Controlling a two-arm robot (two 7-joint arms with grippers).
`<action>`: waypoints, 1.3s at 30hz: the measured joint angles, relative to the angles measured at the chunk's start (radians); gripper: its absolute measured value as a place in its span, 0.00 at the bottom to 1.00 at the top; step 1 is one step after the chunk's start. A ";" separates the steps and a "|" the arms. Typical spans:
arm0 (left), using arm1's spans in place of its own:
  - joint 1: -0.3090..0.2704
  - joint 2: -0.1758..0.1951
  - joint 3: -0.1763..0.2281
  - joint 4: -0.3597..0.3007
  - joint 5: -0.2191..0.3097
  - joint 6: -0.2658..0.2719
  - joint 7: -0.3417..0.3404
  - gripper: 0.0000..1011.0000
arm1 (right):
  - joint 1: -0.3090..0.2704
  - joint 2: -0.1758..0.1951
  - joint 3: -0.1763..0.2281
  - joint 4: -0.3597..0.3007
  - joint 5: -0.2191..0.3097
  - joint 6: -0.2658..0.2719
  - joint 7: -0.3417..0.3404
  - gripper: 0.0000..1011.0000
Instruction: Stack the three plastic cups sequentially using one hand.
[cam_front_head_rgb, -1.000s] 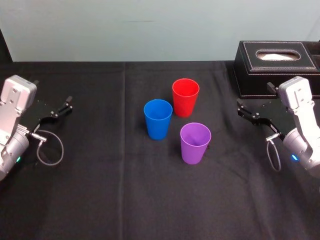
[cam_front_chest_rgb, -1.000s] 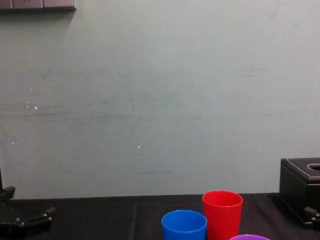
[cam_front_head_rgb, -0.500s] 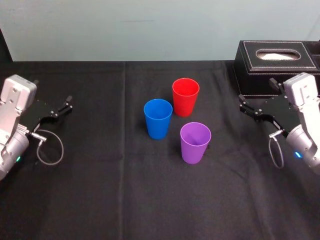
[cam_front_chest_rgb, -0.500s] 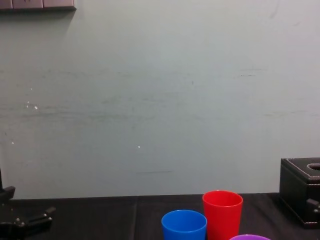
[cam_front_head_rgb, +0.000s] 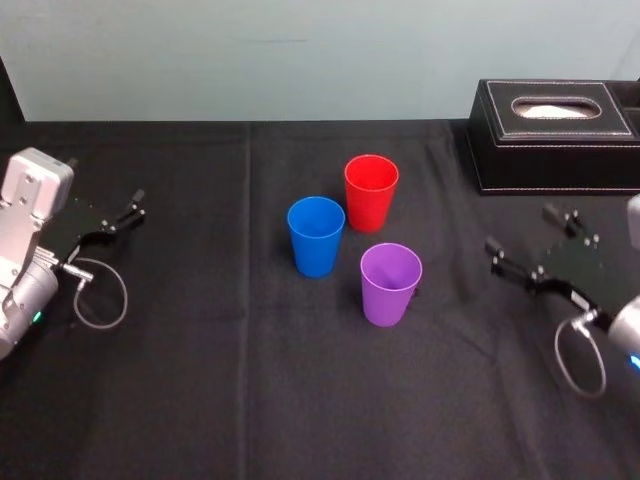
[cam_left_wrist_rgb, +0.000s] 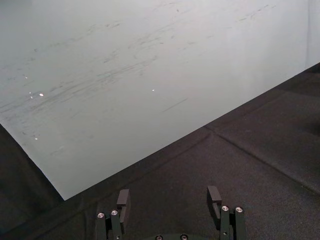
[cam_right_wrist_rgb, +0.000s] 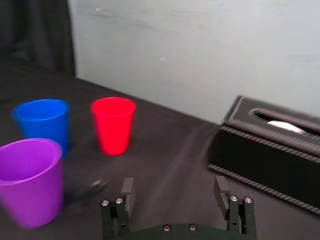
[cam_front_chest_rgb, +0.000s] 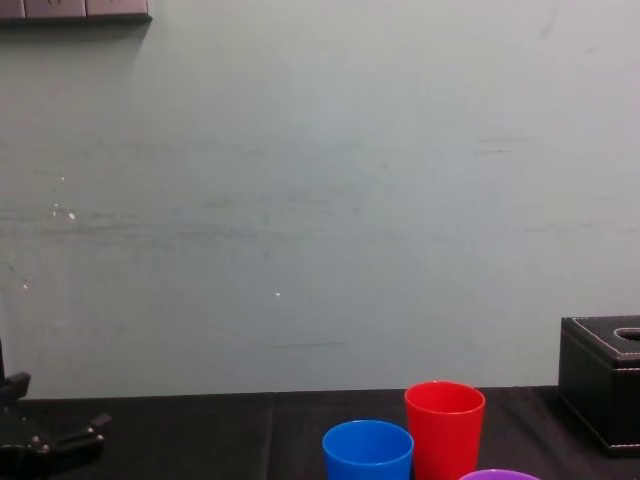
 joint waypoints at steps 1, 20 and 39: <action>0.000 0.000 0.000 0.000 0.000 0.000 0.000 0.99 | -0.010 0.004 0.003 -0.004 0.009 -0.004 0.013 0.99; 0.000 0.000 0.000 0.000 0.000 0.000 0.000 0.99 | -0.091 -0.005 -0.036 -0.058 0.012 -0.091 0.222 0.99; 0.000 0.000 0.000 0.000 0.000 0.000 0.000 0.99 | 0.011 -0.133 -0.077 0.009 -0.080 -0.022 0.236 0.99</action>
